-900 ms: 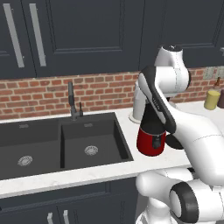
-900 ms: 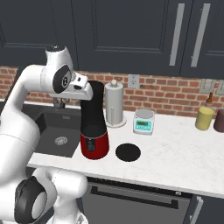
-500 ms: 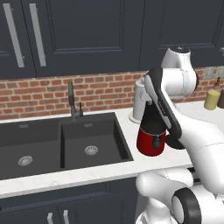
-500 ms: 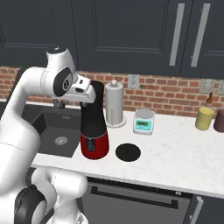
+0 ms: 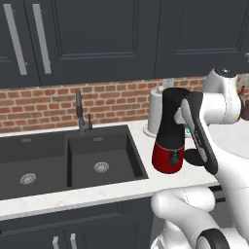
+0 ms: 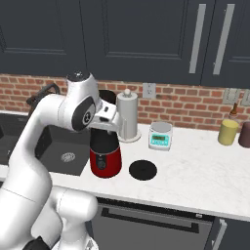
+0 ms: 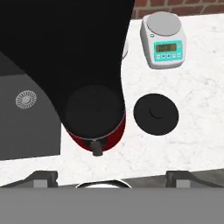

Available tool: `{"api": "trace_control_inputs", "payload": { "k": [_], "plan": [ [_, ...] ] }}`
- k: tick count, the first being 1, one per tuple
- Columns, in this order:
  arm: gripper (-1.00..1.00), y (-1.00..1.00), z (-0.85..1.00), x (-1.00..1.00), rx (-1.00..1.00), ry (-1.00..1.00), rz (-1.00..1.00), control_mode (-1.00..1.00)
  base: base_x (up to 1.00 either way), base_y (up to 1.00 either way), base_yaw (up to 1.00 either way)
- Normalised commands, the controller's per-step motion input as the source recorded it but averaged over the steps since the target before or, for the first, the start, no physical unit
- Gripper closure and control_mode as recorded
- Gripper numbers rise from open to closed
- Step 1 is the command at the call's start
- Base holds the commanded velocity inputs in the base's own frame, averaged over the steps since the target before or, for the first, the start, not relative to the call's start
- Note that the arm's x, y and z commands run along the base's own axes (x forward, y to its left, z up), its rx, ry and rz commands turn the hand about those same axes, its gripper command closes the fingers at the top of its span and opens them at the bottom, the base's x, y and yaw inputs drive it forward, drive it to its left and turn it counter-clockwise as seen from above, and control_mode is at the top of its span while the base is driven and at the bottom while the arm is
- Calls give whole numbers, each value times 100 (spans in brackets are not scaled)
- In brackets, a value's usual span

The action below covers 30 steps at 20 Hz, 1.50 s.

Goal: Close the lid blender by securely placing the lid on top.

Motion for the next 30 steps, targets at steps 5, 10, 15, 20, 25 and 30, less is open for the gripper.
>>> {"api": "trace_control_inputs", "payload": {
  "k": [5, 10, 15, 20, 25, 30],
  "plan": [
    [-100, -71, -40, -21, 0, 0, 0, -100, 0, 0, 0],
    [-100, -59, -41, -13, 0, 1, 1, -100, 0, 0, 0],
    [-100, -35, -15, -2, 0, 0, 3, -100, 0, 0, 0],
    [-100, -26, -13, 0, 0, 0, 4, -100, 0, 0, 0],
    [-100, -15, -23, 5, 0, 0, 10, -100, 0, 0, 0],
    [-100, -1, -36, 18, 0, 4, 15, -100, 0, 0, 0]
  ]
}}
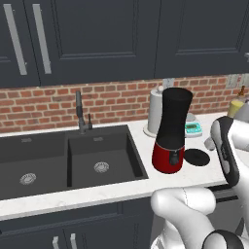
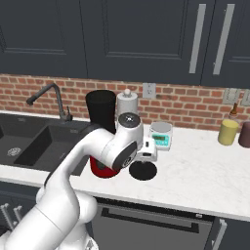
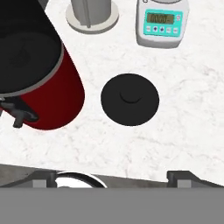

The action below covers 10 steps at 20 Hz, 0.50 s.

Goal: Close the lid blender by securely placing the lid on top.

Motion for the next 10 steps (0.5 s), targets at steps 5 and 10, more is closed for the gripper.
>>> {"api": "trace_control_inputs", "payload": {
  "k": [5, 10],
  "plan": [
    [-100, 0, -34, 27, 0, 6, 17, -100, 0, 0, 0],
    [-100, -1, -31, 29, 0, 8, 17, -100, 0, 0, 0]
  ]
}}
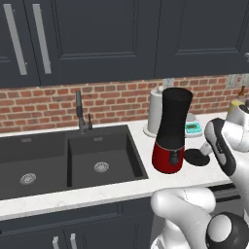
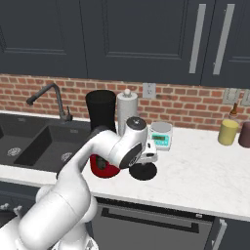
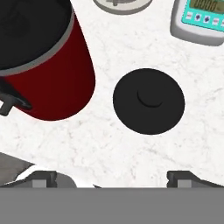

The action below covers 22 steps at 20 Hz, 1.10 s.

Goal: Close the lid blender by securely placing the lid on top.

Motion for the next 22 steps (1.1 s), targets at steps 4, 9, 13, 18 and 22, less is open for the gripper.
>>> {"api": "trace_control_inputs", "payload": {
  "k": [4, 9, 13, 18, 22],
  "plan": [
    [-100, -11, -22, 23, 0, 3, 14, -100, 0, 0, 0],
    [-100, -23, -17, 13, 0, 0, 11, -100, 0, 0, 0],
    [-100, -14, -13, 14, 0, 0, 9, -100, 0, 0, 0],
    [-100, -1, -14, 21, 0, 0, 4, -100, 0, 0, 0],
    [-100, 0, -21, 17, 0, 0, 3, -100, 0, 0, 0]
  ]
}}
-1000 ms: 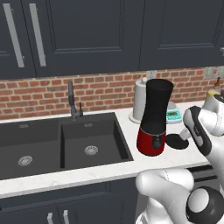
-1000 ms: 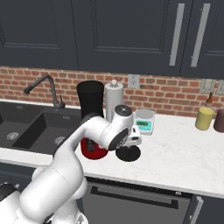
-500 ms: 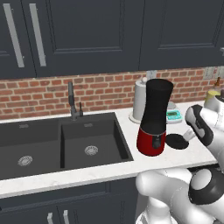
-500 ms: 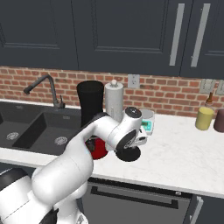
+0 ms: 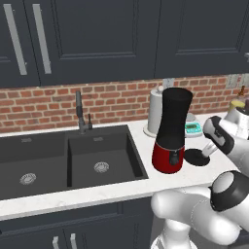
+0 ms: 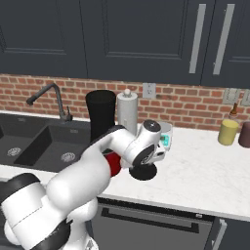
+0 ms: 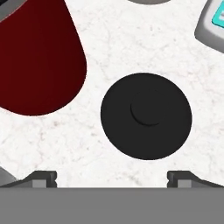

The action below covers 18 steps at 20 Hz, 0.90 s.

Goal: Close the lid blender by securely placing the lid on top.

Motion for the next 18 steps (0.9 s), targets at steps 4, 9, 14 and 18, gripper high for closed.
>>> {"api": "trace_control_inputs", "payload": {
  "k": [4, 9, 14, 18],
  "plan": [
    [-100, 0, -23, 14, 0, 0, 2, -100, 0, 0, 0],
    [-100, 0, -21, 13, 0, 0, 1, -100, 0, 0, 0],
    [-100, 0, -15, 18, 0, 0, 1, -100, 0, 0, 0],
    [-100, 0, -14, 19, 0, 0, 1, -100, 0, 0, 0]
  ]
}}
